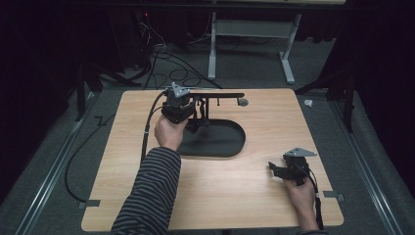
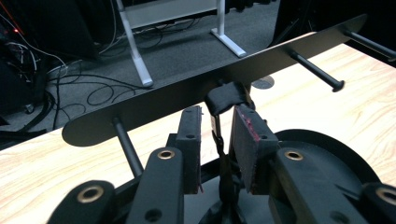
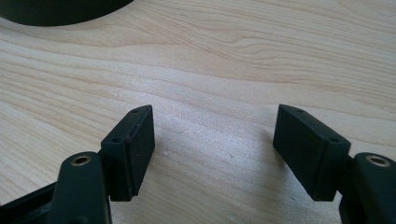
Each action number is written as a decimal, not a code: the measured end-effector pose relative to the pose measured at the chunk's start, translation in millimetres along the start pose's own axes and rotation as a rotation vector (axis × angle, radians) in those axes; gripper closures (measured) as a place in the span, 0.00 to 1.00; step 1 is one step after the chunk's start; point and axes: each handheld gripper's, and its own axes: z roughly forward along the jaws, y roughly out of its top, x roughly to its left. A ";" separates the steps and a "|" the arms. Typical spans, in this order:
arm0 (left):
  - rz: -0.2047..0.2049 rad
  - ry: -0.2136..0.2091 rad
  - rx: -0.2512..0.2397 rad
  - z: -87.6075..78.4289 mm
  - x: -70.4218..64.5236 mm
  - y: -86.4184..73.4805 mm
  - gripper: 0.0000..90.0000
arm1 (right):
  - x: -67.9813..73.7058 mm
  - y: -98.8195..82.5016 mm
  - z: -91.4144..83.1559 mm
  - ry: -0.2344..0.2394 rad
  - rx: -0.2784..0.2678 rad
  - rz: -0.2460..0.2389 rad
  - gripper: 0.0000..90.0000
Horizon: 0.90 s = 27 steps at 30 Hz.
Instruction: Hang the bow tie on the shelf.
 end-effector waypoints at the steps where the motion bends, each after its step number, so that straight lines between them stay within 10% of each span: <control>1: 0.005 -0.001 -0.001 -1.3 -1.0 0.0 0.79 | 0.1 0.0 0.1 -0.001 -0.001 0.000 0.34; 27: -0.007 -0.053 -0.001 -33.4 4.2 -12.6 0.66 | 0.3 0.0 0.2 -0.004 0.000 -0.003 0.34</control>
